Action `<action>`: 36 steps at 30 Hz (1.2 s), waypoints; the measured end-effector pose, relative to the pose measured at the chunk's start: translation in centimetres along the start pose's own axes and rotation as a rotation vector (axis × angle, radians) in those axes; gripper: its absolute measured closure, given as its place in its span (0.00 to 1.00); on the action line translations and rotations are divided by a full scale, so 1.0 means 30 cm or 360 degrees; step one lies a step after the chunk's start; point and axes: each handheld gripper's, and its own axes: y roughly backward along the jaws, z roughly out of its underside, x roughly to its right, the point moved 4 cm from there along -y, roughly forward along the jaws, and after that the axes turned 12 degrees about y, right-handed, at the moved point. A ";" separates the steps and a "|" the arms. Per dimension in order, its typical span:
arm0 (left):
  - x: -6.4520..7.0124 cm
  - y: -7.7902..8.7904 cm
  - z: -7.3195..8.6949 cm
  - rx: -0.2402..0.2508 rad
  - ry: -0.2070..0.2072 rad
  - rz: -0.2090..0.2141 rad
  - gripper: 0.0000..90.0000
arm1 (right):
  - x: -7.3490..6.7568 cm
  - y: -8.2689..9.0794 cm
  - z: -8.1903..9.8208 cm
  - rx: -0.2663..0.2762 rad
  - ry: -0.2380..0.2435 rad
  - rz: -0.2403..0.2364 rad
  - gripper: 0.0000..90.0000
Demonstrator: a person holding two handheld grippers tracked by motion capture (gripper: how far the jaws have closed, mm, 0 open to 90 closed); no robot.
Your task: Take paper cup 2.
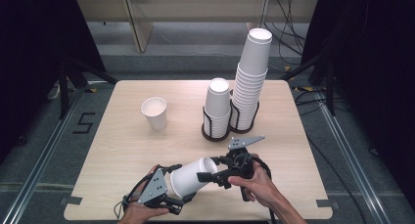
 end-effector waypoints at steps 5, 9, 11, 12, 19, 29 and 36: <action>-0.002 0.007 -0.003 -0.0073 -0.0047 -0.0004 0.11 | -0.003 0.000 -0.003 -0.0065 0.0117 0.0048 0.24; 0.000 0.009 0.006 -0.0162 -0.0104 -0.0023 0.11 | -0.005 0.009 -0.005 -0.0181 0.0255 0.0124 0.21; 0.004 0.008 0.010 -0.0203 -0.0109 -0.0025 0.11 | -0.011 0.013 -0.006 -0.0233 0.0306 0.0139 0.21; 0.006 0.005 0.012 -0.0211 -0.0116 -0.0030 0.11 | -0.013 0.014 -0.006 -0.0259 0.0348 0.0151 0.21; 0.007 0.006 0.017 -0.0330 -0.0176 -0.0035 0.11 | -0.041 0.017 -0.007 -0.0480 0.0624 0.0225 0.20; 0.020 0.008 0.020 -0.0466 -0.0289 -0.0014 0.11 | -0.072 -0.010 0.019 -0.0752 0.0885 0.0216 0.20; 0.034 0.003 0.026 -0.0543 -0.0354 0.0020 0.11 | -0.089 -0.055 0.058 -0.0952 0.1010 0.0195 0.22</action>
